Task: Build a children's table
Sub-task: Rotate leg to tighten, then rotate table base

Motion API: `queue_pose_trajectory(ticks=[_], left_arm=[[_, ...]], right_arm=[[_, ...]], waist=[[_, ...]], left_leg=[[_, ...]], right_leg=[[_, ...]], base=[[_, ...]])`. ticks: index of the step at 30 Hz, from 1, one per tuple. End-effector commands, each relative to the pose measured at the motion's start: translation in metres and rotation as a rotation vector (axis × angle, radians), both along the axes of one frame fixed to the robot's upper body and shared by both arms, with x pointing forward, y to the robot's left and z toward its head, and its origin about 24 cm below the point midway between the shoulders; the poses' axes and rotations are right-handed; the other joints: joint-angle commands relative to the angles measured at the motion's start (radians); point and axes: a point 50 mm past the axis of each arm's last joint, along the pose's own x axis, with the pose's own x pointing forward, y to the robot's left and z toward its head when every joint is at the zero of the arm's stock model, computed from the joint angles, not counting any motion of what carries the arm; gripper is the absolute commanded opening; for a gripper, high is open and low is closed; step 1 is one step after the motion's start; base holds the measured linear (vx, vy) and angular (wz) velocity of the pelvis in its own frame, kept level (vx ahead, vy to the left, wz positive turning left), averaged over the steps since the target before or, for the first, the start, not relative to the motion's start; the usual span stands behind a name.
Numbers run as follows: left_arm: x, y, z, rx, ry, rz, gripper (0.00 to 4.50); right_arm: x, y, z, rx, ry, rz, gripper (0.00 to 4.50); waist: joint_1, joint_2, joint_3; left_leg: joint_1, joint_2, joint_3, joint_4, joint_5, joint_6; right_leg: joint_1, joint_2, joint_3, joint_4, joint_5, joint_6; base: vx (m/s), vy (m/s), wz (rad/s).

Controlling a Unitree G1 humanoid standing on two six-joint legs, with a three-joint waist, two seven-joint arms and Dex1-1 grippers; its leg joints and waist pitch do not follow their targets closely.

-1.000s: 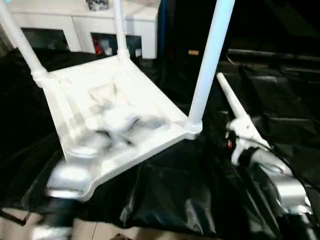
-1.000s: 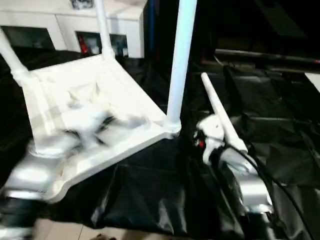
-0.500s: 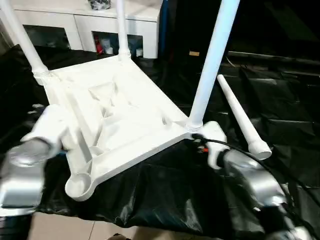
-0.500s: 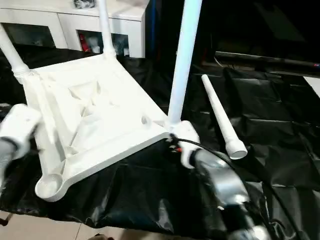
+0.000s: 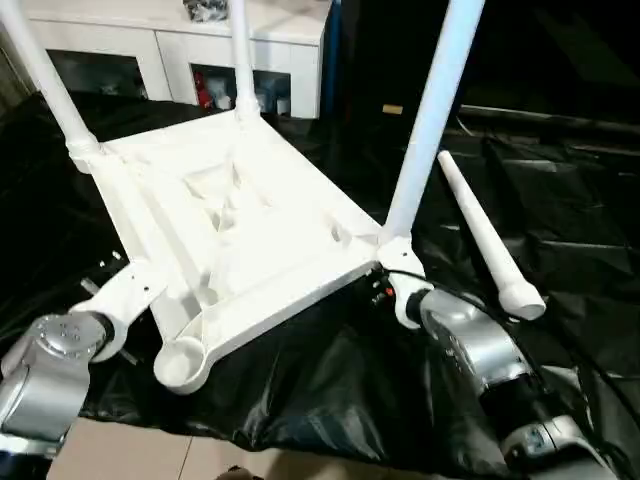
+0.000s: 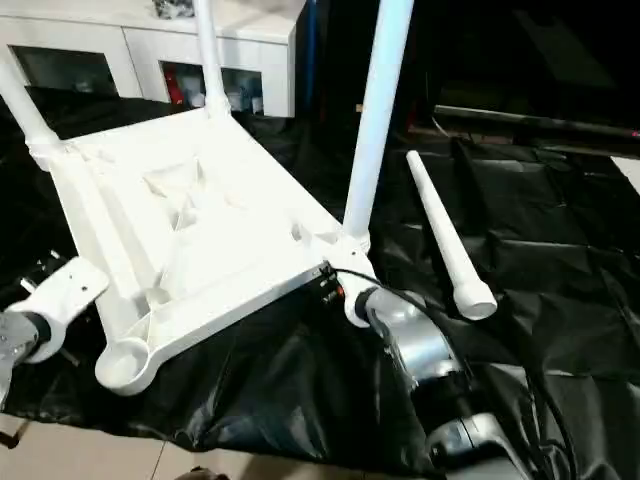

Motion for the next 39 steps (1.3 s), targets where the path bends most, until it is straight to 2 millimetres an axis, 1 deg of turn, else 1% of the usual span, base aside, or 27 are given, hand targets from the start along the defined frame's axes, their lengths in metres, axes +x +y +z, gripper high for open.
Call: queue_pose_trajectory(ticks=[1,4,5,6,7,9,10,11,12,13,14,15,16,17,19,21,23,24,26,29,30,32,34,35,36,38,39], left_arm=[[0.005,0.004,0.016,0.021,-0.048,0.002,0.0],[0.008,0.008,0.031,0.044,-0.097,0.025,0.0],[0.009,0.006,0.037,0.013,-0.117,0.017,0.0],[0.009,0.003,0.04,-0.009,-0.113,0.001,0.0],[0.007,0.0,0.042,-0.014,-0.099,-0.027,0.0],[0.006,-0.004,0.045,0.004,-0.073,-0.074,0.0],[0.008,-0.005,0.047,-0.001,-0.088,-0.078,0.0],[0.009,-0.006,0.049,-0.007,-0.1,-0.079,0.0],[0.011,-0.008,0.049,-0.02,-0.108,-0.087,0.0],[0.013,-0.01,0.047,-0.034,-0.103,-0.095,0.0],[0.013,-0.014,0.043,-0.042,-0.079,-0.113,0.0],[0.014,-0.016,0.04,-0.067,-0.058,-0.11,0.0],[0.014,-0.017,0.039,-0.074,-0.053,-0.109,0.0],[0.014,-0.018,0.036,-0.078,-0.029,-0.116,0.0],[0.015,-0.019,0.029,-0.059,0.013,-0.14,0.0],[0.016,-0.021,0.02,-0.061,0.058,-0.162,0.0],[0.016,-0.021,0.012,-0.068,0.109,-0.182,0.0],[0.016,-0.022,0.009,-0.07,0.128,-0.189,0.0],[0.013,-0.021,0.004,-0.039,0.18,-0.228,0.0],[0.015,-0.026,0.007,-0.048,0.196,-0.274,0.0],[0.014,-0.03,0.008,-0.067,0.209,-0.301,0.0],[0.013,-0.034,0.009,-0.088,0.223,-0.338,0.0],[0.004,-0.049,0.012,-0.151,0.275,-0.469,0.0],[-0.001,-0.057,0.013,-0.184,0.302,-0.538,0.0],[-0.006,-0.063,0.015,-0.214,0.325,-0.583,0.0],[-0.008,-0.066,0.015,-0.231,0.338,-0.606,0.0],[-0.01,-0.072,0.017,-0.255,0.343,-0.644,0.0]], right_arm=[[0.002,-0.002,0.0,-0.018,-0.009,-0.009,1.63],[0.003,-0.003,-0.001,-0.028,-0.014,-0.007,1.35],[0.003,-0.003,-0.001,-0.03,-0.015,-0.006,1.27],[0.003,-0.003,-0.002,-0.033,-0.016,-0.005,1.09],[0.004,-0.003,-0.002,-0.035,-0.016,-0.004,1.09],[0.004,-0.002,-0.003,-0.038,-0.016,0.004,0.92],[0.005,-0.002,-0.002,-0.038,-0.016,0.006,0.8],[0.005,-0.002,-0.002,-0.038,-0.016,0.006,0.68],[0.005,-0.002,-0.002,-0.038,-0.016,0.007,0.6],[0.006,-0.002,-0.002,-0.039,-0.018,0.009,0.54],[0.006,-0.002,-0.002,-0.039,-0.019,0.012,0.47],[0.007,-0.002,-0.002,-0.04,-0.02,0.014,0.36],[0.007,-0.002,-0.002,-0.04,-0.02,0.014,0.36],[0.007,-0.001,-0.002,-0.04,-0.021,0.016,0.16],[0.008,-0.001,-0.002,-0.04,-0.022,0.017,0.05],[0.009,-0.001,-0.002,-0.041,-0.022,0.018,0.02],[0.01,0.0,-0.002,-0.043,-0.023,0.02,0.02],[0.01,0.0,-0.002,-0.044,-0.023,0.021,0.02],[0.011,0.001,-0.003,-0.047,-0.025,0.021,0.02],[0.014,0.002,-0.002,-0.05,-0.029,0.021,0.02],[0.015,0.002,-0.002,-0.05,-0.029,0.02,0.02],[0.016,0.003,-0.003,-0.05,-0.029,0.02,0.02],[0.018,0.006,-0.003,-0.049,-0.032,0.022,0.02],[0.019,0.007,-0.003,-0.047,-0.034,0.024,0.02],[0.02,0.009,-0.003,-0.045,-0.036,0.025,0.02],[0.02,0.01,-0.003,-0.045,-0.036,0.026,0.02],[0.021,0.011,-0.002,-0.043,-0.039,0.028,0.02]], waist=[[-0.001,0.016,-0.053],[-0.003,0.014,-0.055],[-0.003,0.015,-0.055],[-0.002,0.016,-0.055],[-0.002,0.015,-0.056],[-0.002,0.013,-0.056],[-0.004,0.009,-0.055],[-0.003,0.012,-0.056],[-0.003,0.012,-0.055],[-0.003,0.013,-0.056],[-0.004,0.008,-0.057],[-0.004,0.008,-0.057],[-0.004,0.01,-0.056],[-0.006,0.008,-0.057],[-0.006,0.007,-0.057],[-0.005,0.008,-0.059],[-0.004,0.013,-0.059],[-0.008,0.012,-0.06],[-0.008,0.012,-0.06],[-0.015,0.013,-0.057],[-0.014,0.014,-0.057],[-0.013,0.013,-0.057],[-0.013,0.01,-0.057],[-0.016,0.01,-0.055],[-0.017,0.01,-0.056],[-0.017,0.011,-0.056],[-0.019,0.013,-0.059]], left_leg=[[0.029,0.035,-0.02,-0.084,-0.392,-0.045],[0.026,0.037,-0.02,-0.084,-0.37,-0.045],[0.027,0.037,-0.02,-0.083,-0.366,-0.045],[0.028,0.036,-0.018,-0.083,-0.356,-0.045],[0.025,0.036,-0.018,-0.083,-0.346,-0.045],[0.024,0.035,-0.017,-0.082,-0.343,-0.04],[0.022,0.035,-0.017,-0.083,-0.342,-0.038],[0.024,0.034,-0.016,-0.081,-0.338,-0.038],[0.025,0.034,-0.015,-0.08,-0.337,-0.039],[0.024,0.034,-0.016,-0.081,-0.333,-0.041],[0.025,0.034,-0.015,-0.08,-0.335,-0.041],[0.024,0.034,-0.016,-0.08,-0.332,-0.041],[0.024,0.034,-0.016,-0.081,-0.331,-0.044],[0.023,0.034,-0.015,-0.081,-0.33,-0.044],[0.023,0.033,-0.015,-0.08,-0.33,-0.039],[0.024,0.032,-0.014,-0.079,-0.324,-0.037],[0.024,0.033,-0.015,-0.08,-0.317,-0.04],[0.023,0.034,-0.016,-0.081,-0.318,-0.044],[0.024,0.033,-0.017,-0.08,-0.331,-0.043],[0.025,0.034,-0.018,-0.082,-0.355,-0.049],[0.028,0.035,-0.018,-0.081,-0.364,-0.053],[0.027,0.035,-0.019,-0.082,-0.366,-0.054],[0.027,0.036,-0.019,-0.082,-0.367,-0.054],[0.024,0.036,-0.021,-0.084,-0.373,-0.055],[0.025,0.037,-0.021,-0.085,-0.373,-0.056],[0.027,0.037,-0.018,-0.082,-0.36,-0.058],[0.024,0.036,-0.016,-0.082,-0.343,-0.057]], right_leg=[[0.016,-0.061,0.032,-0.085,-0.357,-0.161],[0.02,-0.062,0.031,-0.082,-0.339,-0.164],[0.018,-0.061,0.031,-0.082,-0.332,-0.166],[0.018,-0.06,0.032,-0.08,-0.313,-0.173],[0.021,-0.061,0.031,-0.078,-0.297,-0.179],[0.021,-0.061,0.031,-0.076,-0.299,-0.181],[0.023,-0.06,0.031,-0.076,-0.302,-0.18],[0.02,-0.06,0.032,-0.076,-0.303,-0.18],[0.02,-0.06,0.032,-0.077,-0.303,-0.18],[0.022,-0.06,0.031,-0.076,-0.298,-0.181],[0.021,-0.059,0.031,-0.077,-0.3,-0.179],[0.023,-0.06,0.031,-0.075,-0.299,-0.179],[0.022,-0.06,0.031,-0.075,-0.301,-0.181],[0.024,-0.06,0.031,-0.075,-0.3,-0.181],[0.022,-0.06,0.032,-0.076,-0.314,-0.173],[0.022,-0.061,0.032,-0.077,-0.31,-0.172],[0.023,-0.06,0.032,-0.075,-0.291,-0.177],[0.025,-0.06,0.031,-0.073,-0.277,-0.183],[0.024,-0.061,0.031,-0.075,-0.285,-0.186],[0.023,-0.062,0.031,-0.076,-0.316,-0.187],[0.02,-0.064,0.032,-0.078,-0.327,-0.187],[0.022,-0.065,0.031,-0.077,-0.332,-0.189],[0.022,-0.067,0.031,-0.077,-0.336,-0.195],[0.023,-0.066,0.03,-0.076,-0.346,-0.196],[0.024,-0.066,0.03,-0.075,-0.346,-0.195],[0.022,-0.065,0.032,-0.074,-0.32,-0.201],[0.025,-0.063,0.031,-0.069,-0.284,-0.206]], base=[[0.0,0.0,0.0],[0.0,0.0,0.0],[0.0,0.0,0.0],[0.0,0.0,0.0],[0.0,0.0,0.0],[0.0,0.0,0.0],[0.0,0.0,0.0],[0.0,0.0,0.0],[0.0,0.0,0.0],[0.0,0.0,0.0],[0.0,0.0,0.0],[0.0,0.0,0.0],[0.0,0.0,0.0],[0.0,0.0,0.0],[0.0,0.0,0.0],[0.0,0.0,0.0],[0.0,0.0,0.0],[0.0,0.0,0.0],[0.0,0.0,0.0],[0.0,0.0,0.0],[0.0,0.0,0.0],[0.0,0.0,0.0],[0.0,0.0,0.0],[0.0,0.0,0.0],[0.0,0.0,0.0],[0.0,0.0,0.0],[0.0,0.0,0.0]])
